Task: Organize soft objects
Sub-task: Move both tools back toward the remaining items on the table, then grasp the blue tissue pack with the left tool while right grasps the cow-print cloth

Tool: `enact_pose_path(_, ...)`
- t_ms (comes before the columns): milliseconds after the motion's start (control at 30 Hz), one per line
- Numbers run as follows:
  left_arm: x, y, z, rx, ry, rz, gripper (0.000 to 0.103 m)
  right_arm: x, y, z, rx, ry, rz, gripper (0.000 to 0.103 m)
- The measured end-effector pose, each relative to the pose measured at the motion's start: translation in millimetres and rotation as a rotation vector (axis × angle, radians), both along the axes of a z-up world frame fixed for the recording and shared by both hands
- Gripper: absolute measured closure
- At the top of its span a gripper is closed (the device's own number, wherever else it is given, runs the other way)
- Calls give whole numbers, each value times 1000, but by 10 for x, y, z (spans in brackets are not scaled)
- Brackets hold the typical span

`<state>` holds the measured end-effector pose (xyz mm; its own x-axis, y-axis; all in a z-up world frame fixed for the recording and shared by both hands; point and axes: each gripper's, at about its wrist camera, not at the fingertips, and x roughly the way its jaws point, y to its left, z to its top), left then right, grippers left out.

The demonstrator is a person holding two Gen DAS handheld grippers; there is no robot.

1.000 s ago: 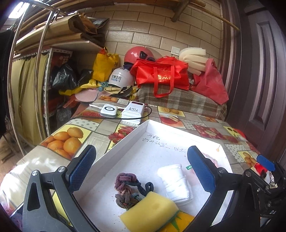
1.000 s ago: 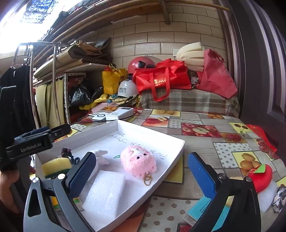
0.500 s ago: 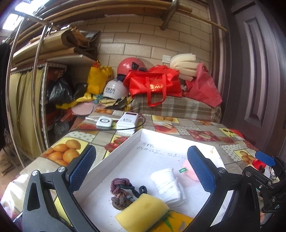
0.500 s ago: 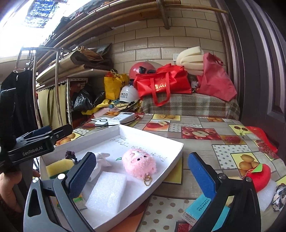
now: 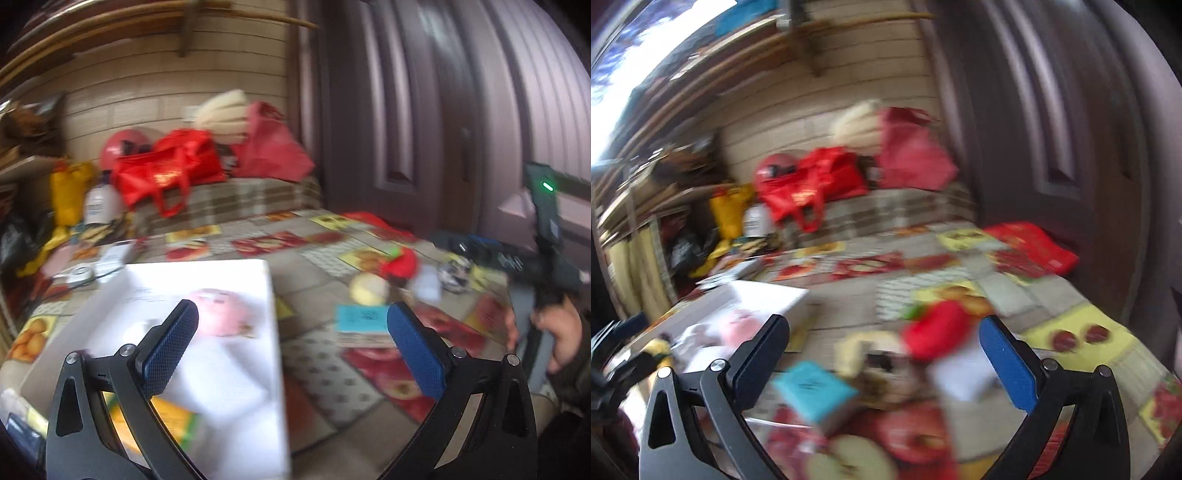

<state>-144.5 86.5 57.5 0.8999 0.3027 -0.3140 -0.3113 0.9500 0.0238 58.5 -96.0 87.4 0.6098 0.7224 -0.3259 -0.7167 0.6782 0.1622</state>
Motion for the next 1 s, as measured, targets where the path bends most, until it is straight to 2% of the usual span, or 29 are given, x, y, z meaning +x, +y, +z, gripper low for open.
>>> enact_pose_path(100,277,-214,-40,7,101,-71,0,379,-258,-66,-65,88,-85,0)
enact_pose_path(167,418,-289,-75,-3,149,-82,0,547,-333,-137,-132,139,-84,0)
enact_pose_path(233,554,-321,-94,-34,172,-105,0,620,-386,-169,-157,179,-65,0)
enact_pose_path(367,842,-379,-152,-48,232,-98,0,616,-282,-218,-230,190,-45,0)
enact_pose_path(533,1163,-328,-215,-72,280,-73,1,615,-109,-292,-333,158,-29,0)
enact_pose_path(633,1332,-266,-261,-103,323,-66,1,727,7,-396,-394,216,-9,1)
enact_pose_path(700,1449,-218,-315,-130,365,-69,1,804,9,-460,-405,273,3,10)
enact_pose_path(800,1596,-182,-394,-160,427,-74,2,839,-49,-467,-379,301,5,16)
enact_pose_path(867,1676,-180,-463,-174,476,-90,8,816,-57,-466,-379,294,9,27)
enact_pose_path(900,1705,-185,-492,-175,497,-94,15,795,-52,-465,-383,286,15,29)
enact_pose_path(933,1720,-190,-510,-176,510,-99,24,777,-44,-464,-386,281,26,37)
enact_pose_path(1000,1716,-202,-516,-179,507,-113,27,751,-23,-462,-393,271,45,45)
